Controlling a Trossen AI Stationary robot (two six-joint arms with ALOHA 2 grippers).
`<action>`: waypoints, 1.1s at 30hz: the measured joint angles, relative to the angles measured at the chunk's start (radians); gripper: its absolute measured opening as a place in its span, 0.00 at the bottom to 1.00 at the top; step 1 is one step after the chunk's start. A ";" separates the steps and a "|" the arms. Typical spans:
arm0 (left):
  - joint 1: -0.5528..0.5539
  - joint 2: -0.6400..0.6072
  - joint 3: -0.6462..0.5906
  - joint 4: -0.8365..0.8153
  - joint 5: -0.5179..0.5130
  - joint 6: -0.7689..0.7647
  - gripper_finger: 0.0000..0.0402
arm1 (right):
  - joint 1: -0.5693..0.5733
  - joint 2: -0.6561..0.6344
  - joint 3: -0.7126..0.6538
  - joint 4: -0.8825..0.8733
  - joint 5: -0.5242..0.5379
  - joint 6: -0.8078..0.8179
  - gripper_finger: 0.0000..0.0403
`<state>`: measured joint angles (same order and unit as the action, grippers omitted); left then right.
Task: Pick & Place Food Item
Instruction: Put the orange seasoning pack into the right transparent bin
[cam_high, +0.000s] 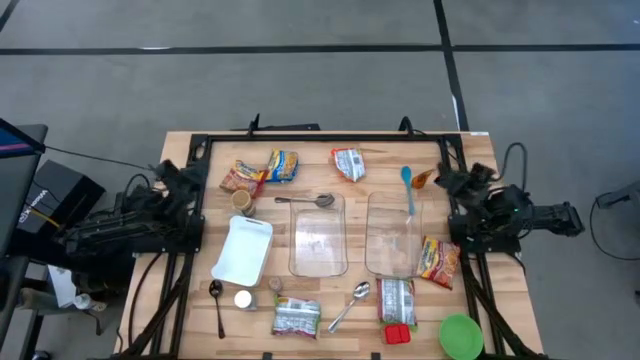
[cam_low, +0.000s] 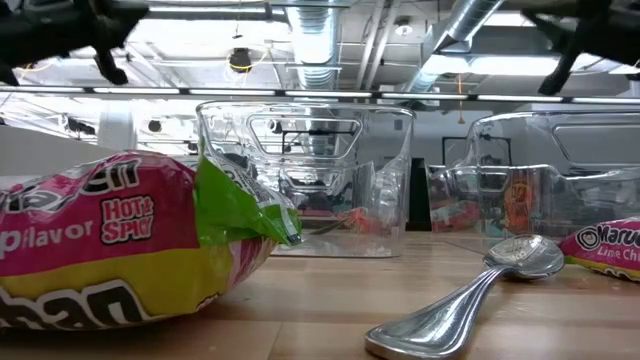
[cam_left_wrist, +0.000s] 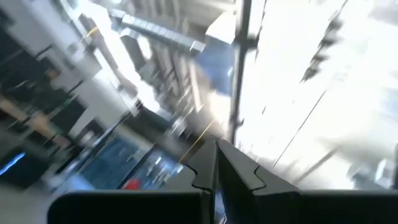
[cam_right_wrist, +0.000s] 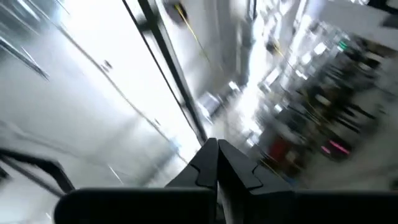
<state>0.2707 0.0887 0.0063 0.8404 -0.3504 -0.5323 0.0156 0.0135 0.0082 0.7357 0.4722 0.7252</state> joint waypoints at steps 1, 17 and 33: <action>0.000 0.000 0.000 0.028 0.000 0.000 0.02 | -0.002 0.000 0.000 0.038 0.001 0.000 0.00; 0.000 0.039 0.000 0.084 -0.001 0.002 0.02 | -0.012 0.023 0.518 -0.763 0.185 -0.142 0.00; 0.000 0.245 0.000 0.153 -0.001 -0.007 0.02 | -0.012 0.487 1.204 -1.649 0.381 -0.150 0.00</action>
<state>0.2710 0.3336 0.0061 0.9934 -0.3514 -0.5398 0.0036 0.5010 1.2123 -0.9137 0.8536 0.5753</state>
